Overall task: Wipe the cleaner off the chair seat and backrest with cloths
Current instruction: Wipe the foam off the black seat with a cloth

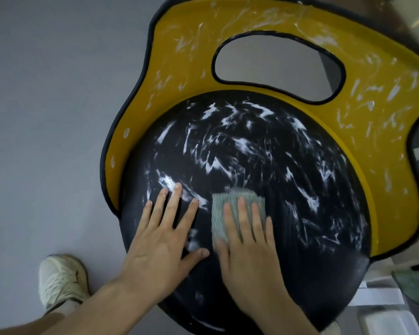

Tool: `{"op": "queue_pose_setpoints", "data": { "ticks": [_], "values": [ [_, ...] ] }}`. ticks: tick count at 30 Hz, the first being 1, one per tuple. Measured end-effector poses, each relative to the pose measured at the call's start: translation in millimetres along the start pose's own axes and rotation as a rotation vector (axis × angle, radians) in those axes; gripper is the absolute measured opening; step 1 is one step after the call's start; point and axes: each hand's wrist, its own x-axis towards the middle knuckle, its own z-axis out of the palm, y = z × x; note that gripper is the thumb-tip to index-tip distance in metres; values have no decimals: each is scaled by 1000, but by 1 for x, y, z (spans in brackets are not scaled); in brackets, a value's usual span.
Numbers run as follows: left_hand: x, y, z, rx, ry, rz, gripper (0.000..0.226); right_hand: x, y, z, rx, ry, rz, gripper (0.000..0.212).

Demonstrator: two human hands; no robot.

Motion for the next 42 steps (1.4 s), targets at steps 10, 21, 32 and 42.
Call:
{"op": "queue_pose_setpoints", "data": {
  "ticks": [10, 21, 32, 42],
  "values": [
    [1, -8, 6, -10, -16, 4, 89, 42, -4, -4, 13, 10, 56, 66],
    [4, -1, -1, -29, -16, -15, 91, 50, -7, -14, 7, -30, 83, 63],
    [5, -3, 0, -9, -39, -17, 89, 13, -1, 2, -26, -28, 53, 69],
    [8, -3, -1, 33, -128, -28, 90, -23, -23, 12, 75, -24, 88, 66]
  ]
}}
